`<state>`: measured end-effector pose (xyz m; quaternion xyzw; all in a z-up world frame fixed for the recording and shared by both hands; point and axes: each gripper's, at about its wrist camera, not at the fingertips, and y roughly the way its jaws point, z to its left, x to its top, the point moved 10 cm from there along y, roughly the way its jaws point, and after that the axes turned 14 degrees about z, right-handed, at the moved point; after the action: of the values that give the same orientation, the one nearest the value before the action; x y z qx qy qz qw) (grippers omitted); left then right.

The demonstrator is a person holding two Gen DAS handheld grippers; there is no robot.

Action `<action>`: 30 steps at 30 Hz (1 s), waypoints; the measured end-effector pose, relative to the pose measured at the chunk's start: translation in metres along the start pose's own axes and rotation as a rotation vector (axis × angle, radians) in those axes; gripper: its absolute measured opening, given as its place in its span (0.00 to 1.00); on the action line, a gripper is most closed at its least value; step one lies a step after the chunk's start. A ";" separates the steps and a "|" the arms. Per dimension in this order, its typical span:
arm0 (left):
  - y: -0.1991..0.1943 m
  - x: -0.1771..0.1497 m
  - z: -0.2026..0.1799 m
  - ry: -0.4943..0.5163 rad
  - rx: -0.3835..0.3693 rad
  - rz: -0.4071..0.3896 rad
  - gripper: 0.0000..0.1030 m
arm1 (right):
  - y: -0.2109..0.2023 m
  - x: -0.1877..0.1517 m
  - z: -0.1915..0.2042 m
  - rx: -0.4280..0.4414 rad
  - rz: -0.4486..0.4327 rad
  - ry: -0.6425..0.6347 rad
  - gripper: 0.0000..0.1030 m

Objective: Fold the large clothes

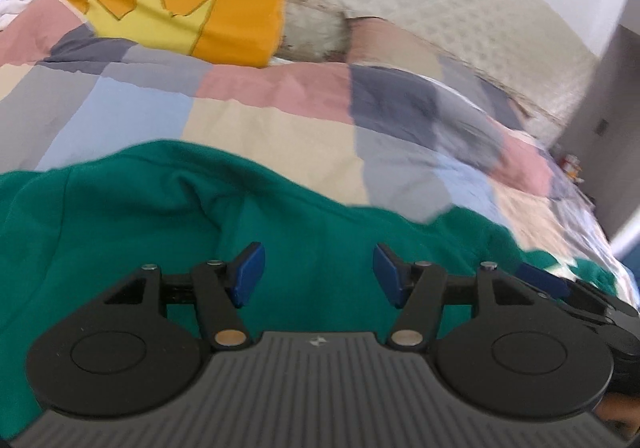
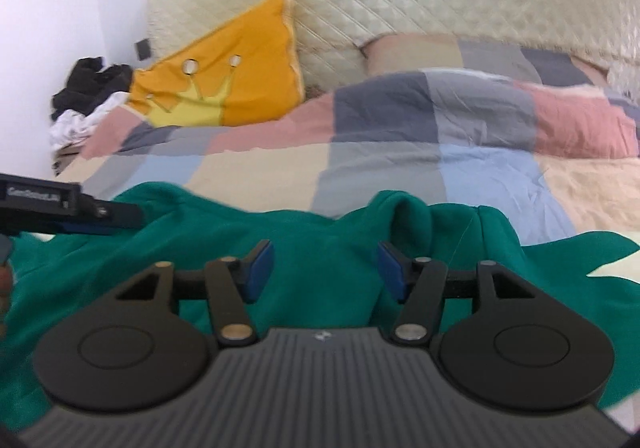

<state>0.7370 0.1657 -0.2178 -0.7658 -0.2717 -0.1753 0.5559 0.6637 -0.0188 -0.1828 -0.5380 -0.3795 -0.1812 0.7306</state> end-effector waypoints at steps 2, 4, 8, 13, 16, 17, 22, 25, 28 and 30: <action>-0.011 -0.019 -0.010 0.028 -0.003 0.002 0.64 | -0.013 -0.010 0.011 0.023 -0.002 -0.009 0.57; -0.022 -0.038 -0.017 0.042 -0.012 0.009 0.64 | -0.024 -0.023 0.020 0.048 0.000 0.002 0.57; -0.037 -0.072 -0.026 0.064 -0.028 0.013 0.63 | -0.039 -0.046 0.044 0.077 0.006 -0.028 0.57; -0.039 -0.108 -0.027 0.115 0.013 0.019 0.63 | -0.045 -0.069 0.065 0.117 0.015 -0.037 0.53; -0.030 -0.126 -0.017 0.101 0.032 0.035 0.62 | -0.034 -0.084 0.068 0.102 0.051 -0.057 0.48; -0.027 -0.131 -0.013 0.104 0.044 0.038 0.62 | -0.029 -0.089 0.066 0.095 0.063 -0.054 0.48; -0.009 -0.148 0.002 0.125 0.076 0.060 0.62 | -0.006 -0.113 0.053 0.075 0.115 -0.021 0.41; -0.008 -0.149 0.002 0.132 0.081 0.051 0.62 | -0.004 -0.119 0.056 0.061 0.106 -0.034 0.41; -0.010 -0.149 0.000 0.148 0.093 0.048 0.62 | -0.004 -0.118 0.056 0.055 0.105 -0.041 0.41; -0.014 -0.148 -0.002 0.152 0.100 0.048 0.62 | -0.008 -0.117 0.055 0.058 0.099 -0.033 0.41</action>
<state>0.6114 0.1345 -0.2912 -0.7278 -0.2186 -0.2060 0.6165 0.5628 0.0126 -0.2575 -0.5376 -0.3694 -0.1251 0.7476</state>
